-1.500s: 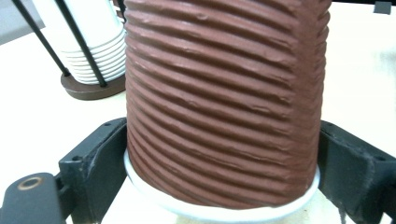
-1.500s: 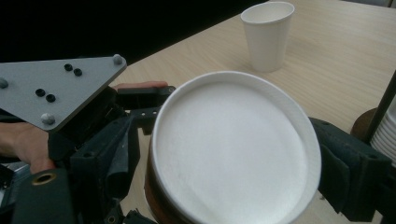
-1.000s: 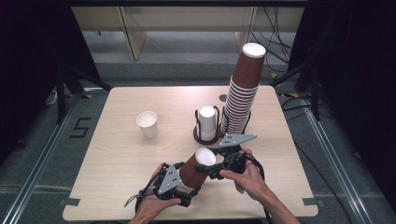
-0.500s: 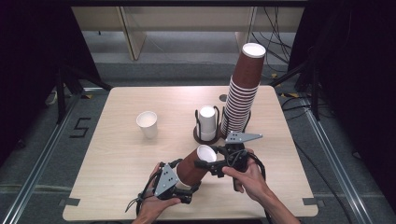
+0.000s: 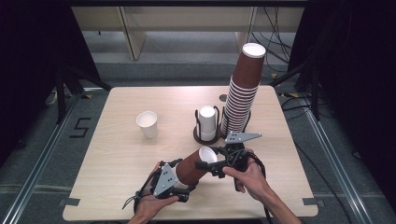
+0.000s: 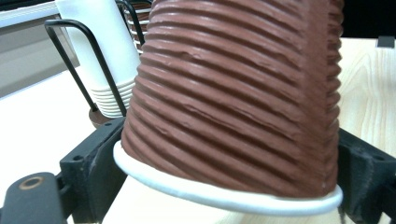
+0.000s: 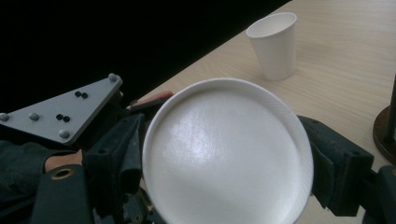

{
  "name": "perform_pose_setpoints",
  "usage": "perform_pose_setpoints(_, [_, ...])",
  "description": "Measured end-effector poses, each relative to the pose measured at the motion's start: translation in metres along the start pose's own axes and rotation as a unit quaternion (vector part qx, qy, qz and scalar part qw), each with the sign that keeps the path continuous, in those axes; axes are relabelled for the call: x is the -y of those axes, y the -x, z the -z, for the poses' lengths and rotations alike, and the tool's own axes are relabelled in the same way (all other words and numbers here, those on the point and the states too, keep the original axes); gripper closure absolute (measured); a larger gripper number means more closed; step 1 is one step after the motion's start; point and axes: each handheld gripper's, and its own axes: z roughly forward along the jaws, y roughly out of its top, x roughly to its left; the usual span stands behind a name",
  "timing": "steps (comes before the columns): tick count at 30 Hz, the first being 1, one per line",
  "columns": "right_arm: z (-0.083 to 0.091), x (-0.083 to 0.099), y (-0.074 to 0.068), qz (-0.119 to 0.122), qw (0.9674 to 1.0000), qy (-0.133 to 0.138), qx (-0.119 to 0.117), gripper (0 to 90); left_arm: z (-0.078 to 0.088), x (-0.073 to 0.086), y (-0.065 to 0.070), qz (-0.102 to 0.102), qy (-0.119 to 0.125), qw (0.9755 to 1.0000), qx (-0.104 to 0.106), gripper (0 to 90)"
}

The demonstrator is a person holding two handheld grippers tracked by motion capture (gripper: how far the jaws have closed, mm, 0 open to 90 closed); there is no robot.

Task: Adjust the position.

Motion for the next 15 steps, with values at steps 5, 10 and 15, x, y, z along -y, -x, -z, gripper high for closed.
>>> perform_pose_setpoints(5, [0.0007,-0.0007,0.0005,0.003,1.0,-0.003,0.0,18.7,0.0024,-0.0012,-0.0042,-0.007,-0.01,0.9999,0.007,11.6])
perform_pose_setpoints(10, [0.0042,-0.0031,0.0025,0.007,0.9999,-0.01,-0.007,16.5,0.0057,-0.003,-0.008,-0.02,-0.027,0.9994,0.013,11.7])
perform_pose_setpoints(15, [0.0067,-0.0038,0.0031,0.017,0.9996,-0.024,-0.002,16.3,0.006,-0.0038,-0.0082,-0.024,-0.039,0.9988,0.018,11.7])
